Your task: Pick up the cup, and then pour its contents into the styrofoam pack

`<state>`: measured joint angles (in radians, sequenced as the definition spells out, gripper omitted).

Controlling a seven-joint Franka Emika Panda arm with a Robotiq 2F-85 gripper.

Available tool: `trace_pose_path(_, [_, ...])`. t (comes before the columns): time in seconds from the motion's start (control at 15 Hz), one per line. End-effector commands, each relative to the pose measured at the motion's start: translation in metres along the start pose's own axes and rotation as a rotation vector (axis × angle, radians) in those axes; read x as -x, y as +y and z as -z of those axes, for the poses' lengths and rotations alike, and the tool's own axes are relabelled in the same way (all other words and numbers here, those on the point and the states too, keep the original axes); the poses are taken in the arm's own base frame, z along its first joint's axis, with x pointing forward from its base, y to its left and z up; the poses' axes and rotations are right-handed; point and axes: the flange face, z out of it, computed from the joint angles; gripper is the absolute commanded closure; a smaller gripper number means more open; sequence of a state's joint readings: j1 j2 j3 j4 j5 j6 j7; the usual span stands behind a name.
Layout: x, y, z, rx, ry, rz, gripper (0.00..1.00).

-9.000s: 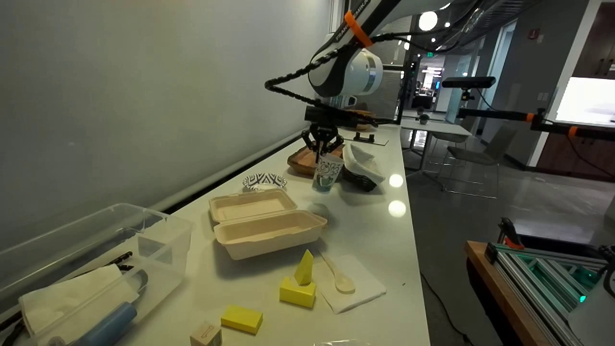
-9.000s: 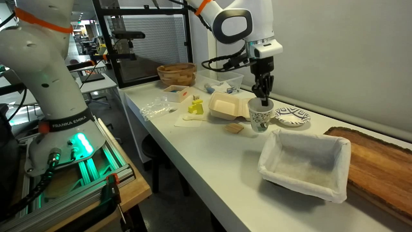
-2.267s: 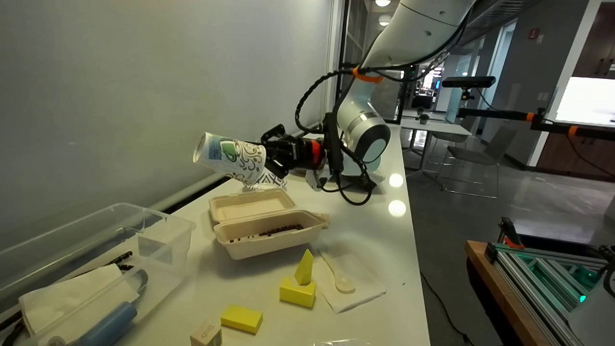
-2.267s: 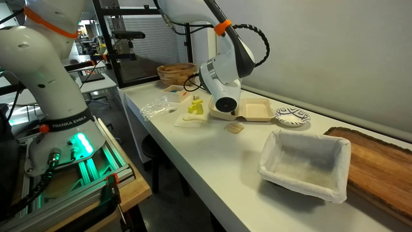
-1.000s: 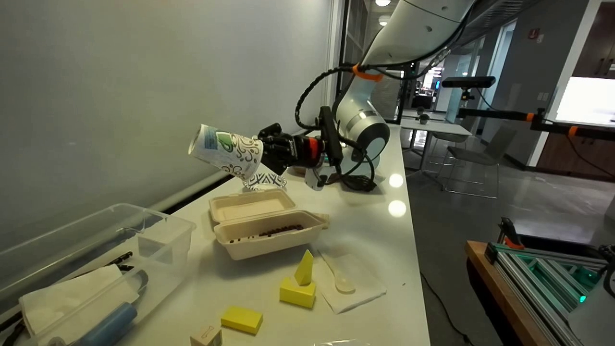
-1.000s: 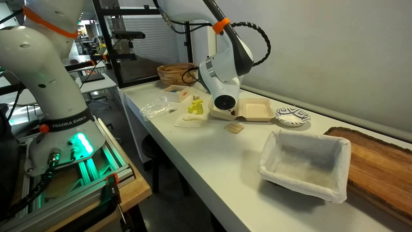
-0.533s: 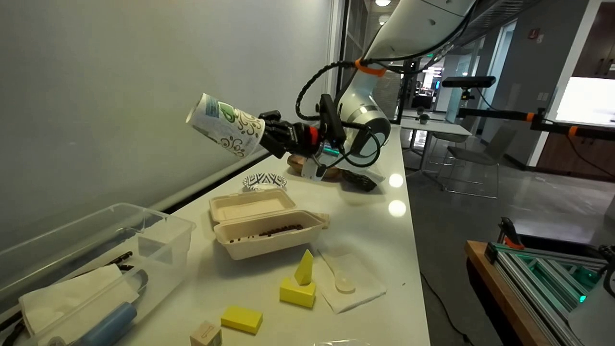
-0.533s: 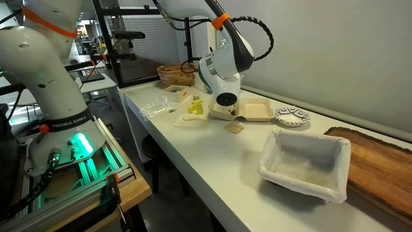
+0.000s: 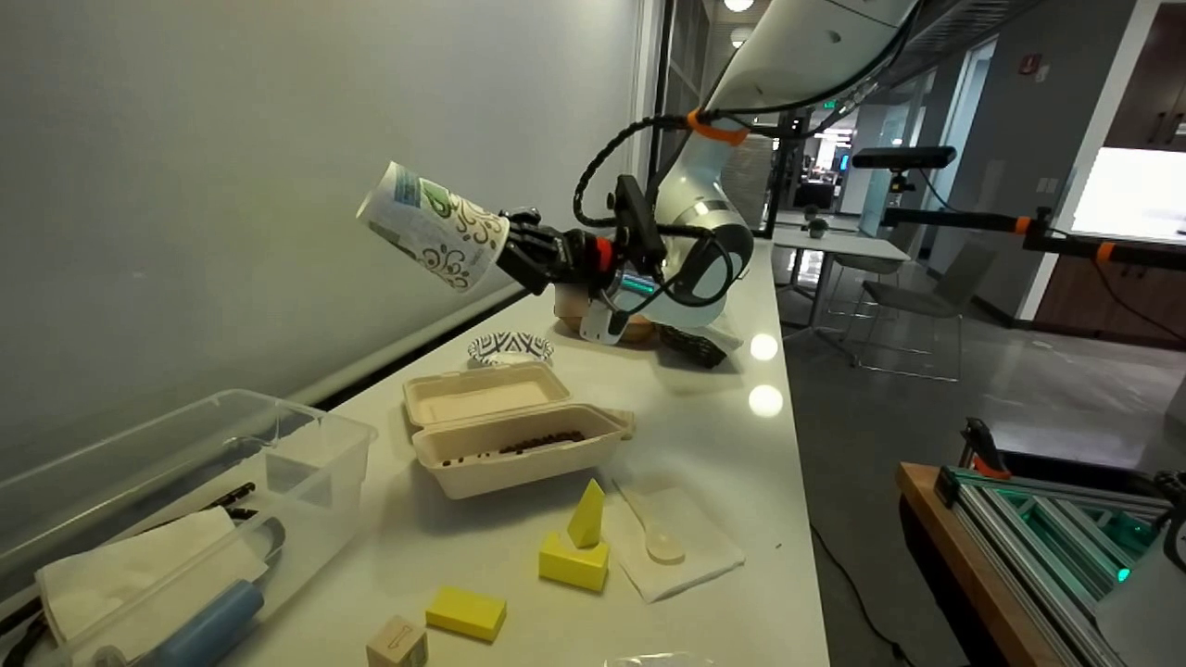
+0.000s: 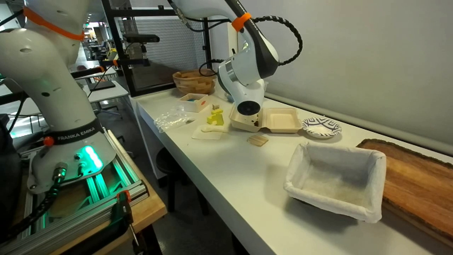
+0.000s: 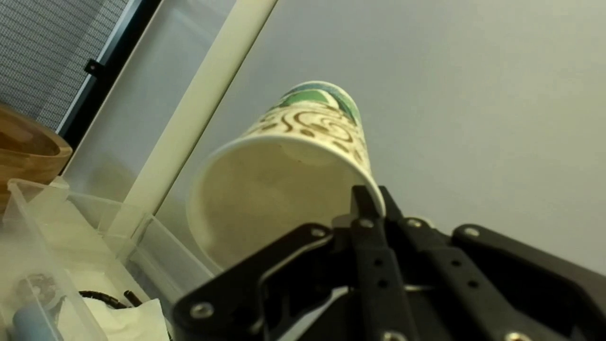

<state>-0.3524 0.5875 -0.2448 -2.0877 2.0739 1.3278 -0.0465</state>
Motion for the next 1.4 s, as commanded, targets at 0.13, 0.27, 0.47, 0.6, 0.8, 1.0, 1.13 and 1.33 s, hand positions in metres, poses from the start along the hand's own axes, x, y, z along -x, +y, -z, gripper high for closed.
trace_pose_path(0.13, [0.003,0.005,0.002,-0.056,0.012,-0.058,0.99])
trace_pose_path(0.27, [0.004,0.005,0.001,-0.038,0.027,-0.044,0.99])
trace_pose_path(0.47, [0.025,-0.010,-0.009,0.047,0.145,0.092,0.99])
trace_pose_path(0.6, [0.052,-0.020,-0.021,0.113,0.194,0.148,0.99])
trace_pose_path(0.8, [0.098,-0.038,-0.041,0.238,0.266,0.232,0.99])
trace_pose_path(1.0, [0.139,-0.062,-0.054,0.358,0.359,0.336,0.99])
trace_pose_path(1.13, [0.164,-0.079,-0.061,0.434,0.429,0.403,0.99])
trace_pose_path(1.33, [0.185,-0.099,-0.062,0.533,0.545,0.502,0.99])
